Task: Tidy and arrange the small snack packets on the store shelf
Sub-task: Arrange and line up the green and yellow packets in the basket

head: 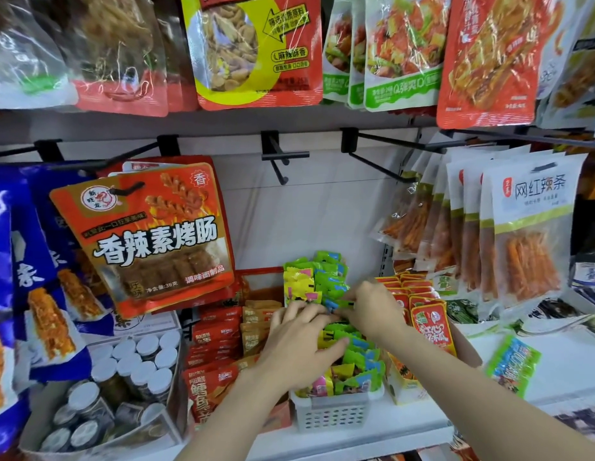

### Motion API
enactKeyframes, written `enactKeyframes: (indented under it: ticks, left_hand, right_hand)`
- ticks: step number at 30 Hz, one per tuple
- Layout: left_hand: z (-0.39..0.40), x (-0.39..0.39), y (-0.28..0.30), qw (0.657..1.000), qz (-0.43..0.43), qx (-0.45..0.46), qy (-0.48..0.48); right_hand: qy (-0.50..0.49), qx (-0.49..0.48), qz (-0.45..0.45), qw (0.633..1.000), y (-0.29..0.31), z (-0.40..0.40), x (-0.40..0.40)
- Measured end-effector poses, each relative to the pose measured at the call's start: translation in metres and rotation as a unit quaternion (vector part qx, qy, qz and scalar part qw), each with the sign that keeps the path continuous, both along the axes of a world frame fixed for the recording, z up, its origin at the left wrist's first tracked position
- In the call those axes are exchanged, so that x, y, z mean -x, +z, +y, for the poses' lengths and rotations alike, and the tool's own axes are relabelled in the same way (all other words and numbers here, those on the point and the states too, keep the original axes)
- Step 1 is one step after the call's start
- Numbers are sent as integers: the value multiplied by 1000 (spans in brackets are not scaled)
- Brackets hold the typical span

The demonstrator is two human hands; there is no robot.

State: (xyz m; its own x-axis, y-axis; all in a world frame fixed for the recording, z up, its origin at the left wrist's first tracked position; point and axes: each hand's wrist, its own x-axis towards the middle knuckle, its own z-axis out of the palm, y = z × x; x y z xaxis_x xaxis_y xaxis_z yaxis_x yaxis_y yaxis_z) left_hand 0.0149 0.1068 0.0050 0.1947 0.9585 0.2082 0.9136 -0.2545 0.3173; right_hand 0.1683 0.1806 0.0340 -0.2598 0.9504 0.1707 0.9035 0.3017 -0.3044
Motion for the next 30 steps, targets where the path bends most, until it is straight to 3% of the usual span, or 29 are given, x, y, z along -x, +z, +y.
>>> enactKeyframes:
  ticks: [7,14,16,19,23,26,30]
  left_hand:
    - [0,0,-4,1000,-23,-14,4]
    - [-5,-4,10,997,-54,52,29]
    - [-7,-6,19,991,-104,70,47]
    - [-11,-7,31,961,-259,71,68]
    - [-18,-9,37,952,-302,32,50]
    - [-25,-15,40,908,-412,79,18]
    - [-36,-26,38,808,-562,174,11]
  right_hand:
    - [6,-20,89,996,-1,-5,-11]
    - [64,-42,256,964,63,-27,-45]
    - [57,-57,300,950,83,-33,-57]
    - [62,-34,391,918,108,-38,-69]
    - [58,0,471,880,126,-45,-79]
    - [66,41,503,861,129,-47,-86]
    - [62,83,527,844,124,-44,-90]
